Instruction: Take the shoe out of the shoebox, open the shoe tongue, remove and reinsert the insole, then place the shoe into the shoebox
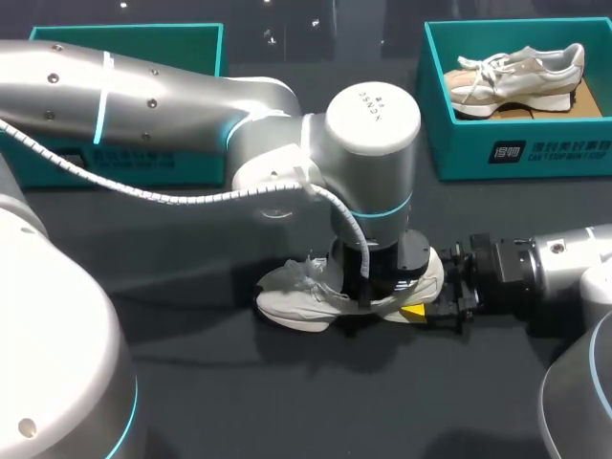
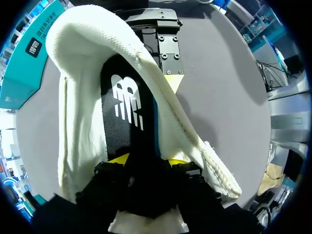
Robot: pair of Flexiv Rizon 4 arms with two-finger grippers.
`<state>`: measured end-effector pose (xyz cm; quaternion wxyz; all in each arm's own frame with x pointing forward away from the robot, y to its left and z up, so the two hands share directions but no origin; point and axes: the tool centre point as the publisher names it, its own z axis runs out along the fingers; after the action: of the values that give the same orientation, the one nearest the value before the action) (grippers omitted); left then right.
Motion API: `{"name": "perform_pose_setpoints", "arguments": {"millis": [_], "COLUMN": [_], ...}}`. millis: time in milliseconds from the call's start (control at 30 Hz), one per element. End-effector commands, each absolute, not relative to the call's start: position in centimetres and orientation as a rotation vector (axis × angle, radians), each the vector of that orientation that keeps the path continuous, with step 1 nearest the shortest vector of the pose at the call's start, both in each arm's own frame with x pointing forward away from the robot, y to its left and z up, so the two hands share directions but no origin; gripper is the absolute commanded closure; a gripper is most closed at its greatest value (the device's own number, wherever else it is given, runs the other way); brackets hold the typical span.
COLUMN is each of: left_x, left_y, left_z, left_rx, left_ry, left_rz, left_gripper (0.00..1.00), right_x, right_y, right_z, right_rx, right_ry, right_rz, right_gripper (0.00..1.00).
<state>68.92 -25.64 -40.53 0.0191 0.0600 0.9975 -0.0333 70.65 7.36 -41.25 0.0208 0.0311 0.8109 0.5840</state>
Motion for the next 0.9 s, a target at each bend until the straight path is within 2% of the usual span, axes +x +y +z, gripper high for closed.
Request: {"name": "perform_pose_setpoints", "arguments": {"millis": [33,200,300,500,900], "left_x": [69.1,70.4,71.2,72.1,72.1], "left_y": [-26.3,-26.7,-26.7,-26.5,-25.3], "left_z": [-42.7,-42.8,-42.6,-42.1,-40.7], "left_rx": [0.154,0.105,0.078,0.037,0.010], "left_ry": [3.062,3.053,3.057,3.074,3.156], "left_rz": [-0.114,-0.113,-0.112,-0.122,-0.181], "left_gripper": [0.61,0.69,0.83,1.00,1.00], "right_x": [70.7,70.7,70.7,70.7,70.7], "right_y": [7.4,7.4,7.4,7.4,7.4], "right_z": [-41.1,-41.1,-41.1,-41.1,-41.1], "right_rx": [0.097,0.097,0.097,0.097,0.097], "right_ry": [2.517,2.517,2.517,2.517,2.517], "right_rz": [1.808,1.808,1.808,1.808,1.808], "right_gripper": [1.00,1.00,1.00,1.00,1.00]}}
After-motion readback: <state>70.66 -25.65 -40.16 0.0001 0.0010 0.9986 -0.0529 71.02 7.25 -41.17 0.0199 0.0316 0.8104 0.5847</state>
